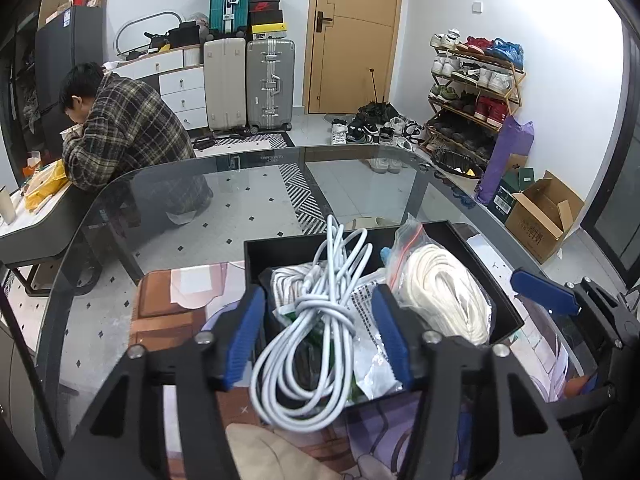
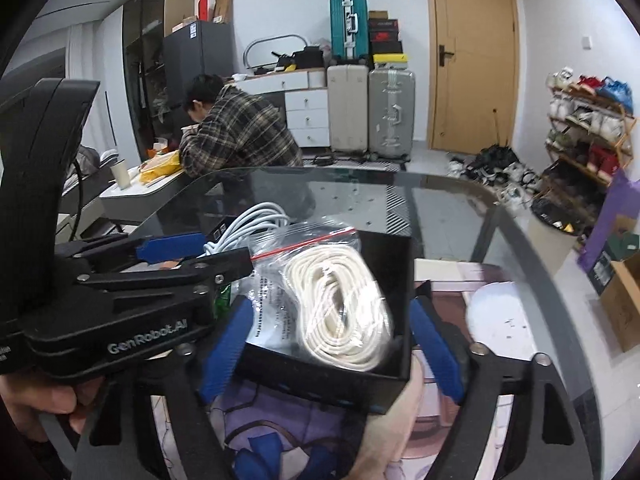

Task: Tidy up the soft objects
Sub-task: 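Open both tools to drop the cable and rope into the box and withdraw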

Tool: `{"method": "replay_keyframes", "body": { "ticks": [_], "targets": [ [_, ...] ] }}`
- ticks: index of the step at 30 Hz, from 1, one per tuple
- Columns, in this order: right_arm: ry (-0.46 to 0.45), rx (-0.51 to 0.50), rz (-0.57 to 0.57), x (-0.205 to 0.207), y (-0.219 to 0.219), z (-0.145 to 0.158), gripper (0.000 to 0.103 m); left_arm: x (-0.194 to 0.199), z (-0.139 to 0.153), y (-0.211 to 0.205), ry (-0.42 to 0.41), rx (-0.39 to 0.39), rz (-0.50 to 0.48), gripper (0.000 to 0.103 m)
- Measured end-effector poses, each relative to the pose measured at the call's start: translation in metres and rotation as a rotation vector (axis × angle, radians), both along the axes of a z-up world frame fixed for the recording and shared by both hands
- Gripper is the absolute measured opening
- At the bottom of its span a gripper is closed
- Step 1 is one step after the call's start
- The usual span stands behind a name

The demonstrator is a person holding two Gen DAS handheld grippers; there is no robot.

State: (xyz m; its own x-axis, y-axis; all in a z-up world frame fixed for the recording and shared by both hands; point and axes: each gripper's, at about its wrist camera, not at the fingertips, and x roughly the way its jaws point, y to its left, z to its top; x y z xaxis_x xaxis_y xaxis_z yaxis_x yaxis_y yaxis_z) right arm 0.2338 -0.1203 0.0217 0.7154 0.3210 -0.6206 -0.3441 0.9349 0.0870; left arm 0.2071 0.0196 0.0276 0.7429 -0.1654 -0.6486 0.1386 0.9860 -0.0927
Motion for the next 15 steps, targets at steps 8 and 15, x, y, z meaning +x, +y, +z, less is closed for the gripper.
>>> {"method": "replay_keyframes", "body": {
  "ticks": [8,15],
  "targets": [
    [0.006,0.015,-0.037,-0.01,-0.017,0.002,0.101,-0.024,0.006,0.009,-0.05,0.003,0.043,0.093],
    [-0.007,-0.016,-0.037,-0.019,-0.022,0.0,0.102,-0.049,0.005,0.018,-0.098,0.01,0.067,0.103]
  ]
}}
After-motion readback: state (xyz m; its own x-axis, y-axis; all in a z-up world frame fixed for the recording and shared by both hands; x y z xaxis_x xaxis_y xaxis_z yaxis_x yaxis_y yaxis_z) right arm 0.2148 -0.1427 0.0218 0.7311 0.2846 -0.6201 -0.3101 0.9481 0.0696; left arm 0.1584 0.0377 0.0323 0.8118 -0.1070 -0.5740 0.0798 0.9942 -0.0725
